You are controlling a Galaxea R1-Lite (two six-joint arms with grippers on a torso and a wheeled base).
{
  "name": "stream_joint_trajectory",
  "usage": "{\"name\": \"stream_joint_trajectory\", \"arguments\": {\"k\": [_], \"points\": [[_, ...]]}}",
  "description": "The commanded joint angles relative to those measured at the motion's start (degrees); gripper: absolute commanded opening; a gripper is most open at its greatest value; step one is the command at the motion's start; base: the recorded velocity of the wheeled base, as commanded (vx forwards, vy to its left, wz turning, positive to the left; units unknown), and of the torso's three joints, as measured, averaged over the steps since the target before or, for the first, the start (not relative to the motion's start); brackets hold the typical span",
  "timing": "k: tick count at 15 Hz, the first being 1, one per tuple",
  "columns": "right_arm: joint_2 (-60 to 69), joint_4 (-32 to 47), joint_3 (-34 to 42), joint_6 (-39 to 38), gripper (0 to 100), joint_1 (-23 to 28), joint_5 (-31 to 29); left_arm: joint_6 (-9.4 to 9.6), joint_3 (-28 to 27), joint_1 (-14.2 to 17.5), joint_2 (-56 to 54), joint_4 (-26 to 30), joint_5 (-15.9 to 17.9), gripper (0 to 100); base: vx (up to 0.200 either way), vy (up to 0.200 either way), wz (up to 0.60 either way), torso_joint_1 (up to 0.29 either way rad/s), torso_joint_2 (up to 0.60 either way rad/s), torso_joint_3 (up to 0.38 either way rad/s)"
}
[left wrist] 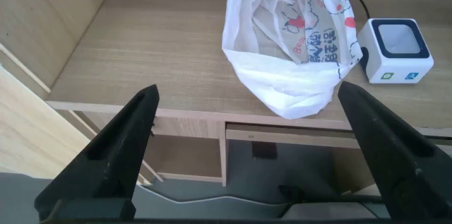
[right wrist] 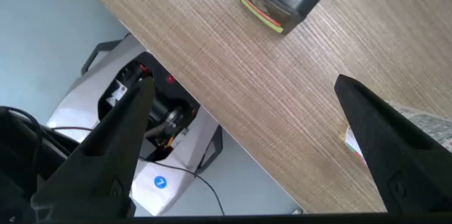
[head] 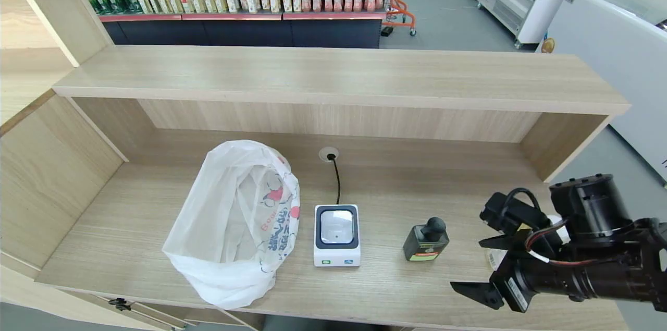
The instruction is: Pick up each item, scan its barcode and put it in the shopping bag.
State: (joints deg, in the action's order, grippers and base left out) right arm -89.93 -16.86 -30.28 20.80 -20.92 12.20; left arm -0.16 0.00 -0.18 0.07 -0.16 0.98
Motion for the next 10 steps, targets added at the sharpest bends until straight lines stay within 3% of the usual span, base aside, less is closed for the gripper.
{"name": "stream_joint_trajectory", "arguments": {"k": [1, 10], "points": [[-3.5, -0.8, 0.0, 1.3, 100, -0.4, 0.0, -0.02, 0.0, 0.0, 0.0, 0.0, 0.0, 100, 0.0, 0.0, 0.0, 0.0, 0.0, 0.0], [-11.1, -16.5, 0.6, 5.1, 100, -1.0, 0.2, -0.02, 0.0, 0.0, 0.0, 0.0, 0.0, 100, 0.0, 0.0, 0.0, 0.0, 0.0, 0.0]]}}
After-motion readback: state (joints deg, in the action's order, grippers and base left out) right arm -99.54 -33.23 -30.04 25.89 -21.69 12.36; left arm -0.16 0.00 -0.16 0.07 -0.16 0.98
